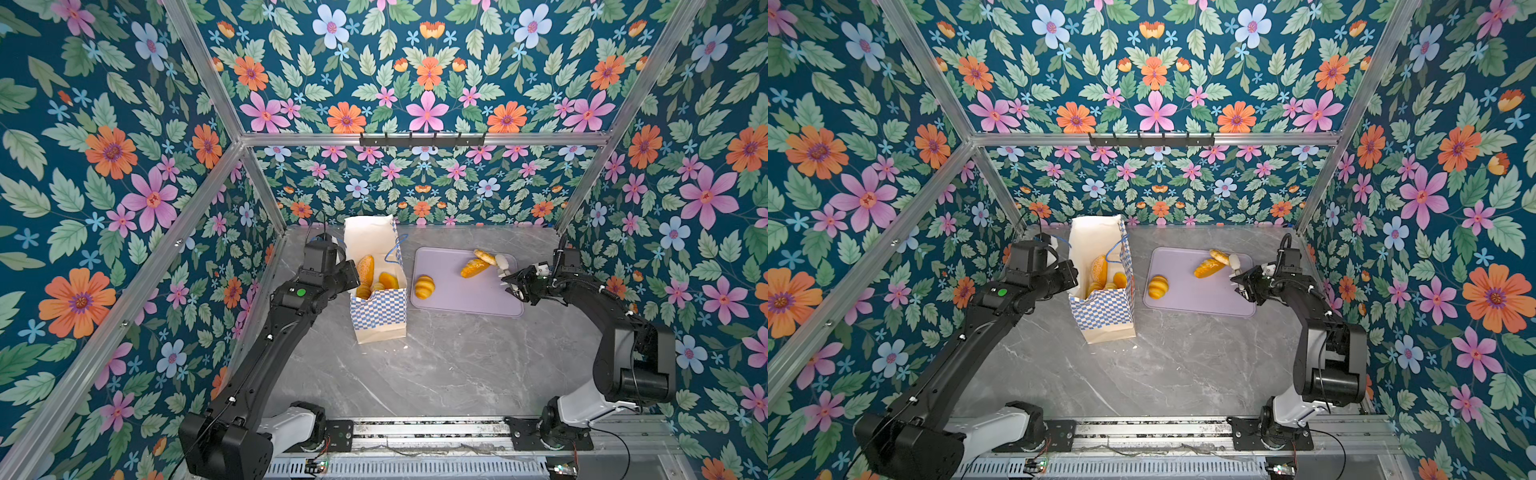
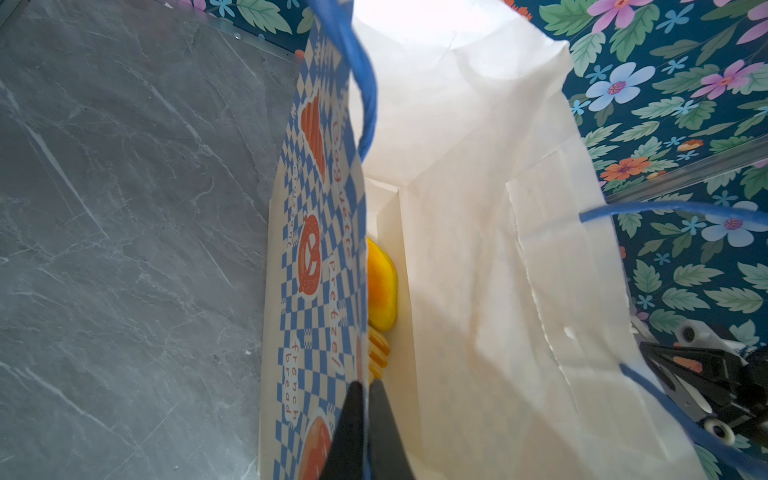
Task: Place the fake bread into the paper bag
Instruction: 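Lift the golden ring bread with the right gripper's tongs, raising it high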
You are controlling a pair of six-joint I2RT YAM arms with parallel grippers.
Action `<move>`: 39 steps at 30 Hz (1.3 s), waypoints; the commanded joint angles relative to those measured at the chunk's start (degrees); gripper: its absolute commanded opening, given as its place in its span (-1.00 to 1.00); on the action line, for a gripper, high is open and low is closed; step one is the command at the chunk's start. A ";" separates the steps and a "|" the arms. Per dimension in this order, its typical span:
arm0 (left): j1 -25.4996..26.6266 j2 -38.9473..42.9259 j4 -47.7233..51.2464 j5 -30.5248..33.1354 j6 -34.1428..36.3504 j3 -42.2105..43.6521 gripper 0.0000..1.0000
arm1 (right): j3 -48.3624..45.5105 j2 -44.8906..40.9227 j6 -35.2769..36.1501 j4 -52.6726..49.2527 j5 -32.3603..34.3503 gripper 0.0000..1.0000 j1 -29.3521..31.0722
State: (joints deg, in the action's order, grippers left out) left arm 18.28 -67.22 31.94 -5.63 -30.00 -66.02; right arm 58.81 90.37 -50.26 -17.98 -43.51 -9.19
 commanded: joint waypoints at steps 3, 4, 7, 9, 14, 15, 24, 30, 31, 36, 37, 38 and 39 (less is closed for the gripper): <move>0.02 0.16 1.45 0.78 0.43 0.28 -0.90 | -0.53 0.50 -3.51 6.24 -2.81 -0.24 -0.03; 0.00 0.12 1.43 0.72 0.41 0.17 -0.90 | -0.58 0.59 -3.70 6.57 -2.79 -0.24 -0.03; 0.04 0.07 1.48 0.71 0.46 0.06 -0.90 | -0.71 0.90 -4.36 7.41 -2.98 -0.24 -0.02; 0.00 -0.01 1.45 0.71 0.40 -0.06 -0.90 | -0.82 1.25 -4.94 8.29 -3.14 -0.24 -0.03; 0.04 -0.02 1.54 0.79 0.43 -0.03 -0.90 | -1.41 2.76 -7.36 11.91 -4.51 -0.24 -0.03; 0.00 -0.02 1.63 0.82 0.41 -0.04 -0.90 | -1.65 3.16 -7.77 12.62 -4.65 -0.24 0.03; 0.00 0.05 1.72 0.97 0.46 -0.26 -0.90 | -3.07 4.12 -9.45 15.88 -5.44 -0.41 0.03; 0.00 0.06 1.81 0.90 0.47 -0.28 -0.90 | -4.03 3.08 -8.69 14.95 -4.44 -0.54 -0.03; 0.01 0.07 1.81 0.92 0.50 -0.25 -0.90 | -4.18 2.77 -8.42 14.44 -4.24 -0.55 0.03; 0.00 0.07 1.94 1.06 0.54 -0.36 -0.90 | -4.65 1.16 -7.43 12.91 -3.65 -0.60 -0.04; 0.00 0.22 1.89 1.06 0.56 -0.43 -0.90 | -4.66 0.83 -7.34 12.69 -3.58 -0.61 -0.05; 0.04 0.24 1.97 1.06 0.58 -0.43 -0.90 | -4.77 0.49 -7.22 12.53 -3.60 -0.61 -0.12; 0.01 0.33 1.98 1.08 0.57 -0.43 -0.90 | -4.86 0.19 -7.14 12.36 -3.58 -0.62 -0.12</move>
State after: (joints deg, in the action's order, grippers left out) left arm 18.28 -67.20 32.21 -5.34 -29.98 -66.15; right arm 54.00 91.44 -58.02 -6.02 -47.24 -9.28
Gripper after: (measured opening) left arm 0.058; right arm 0.268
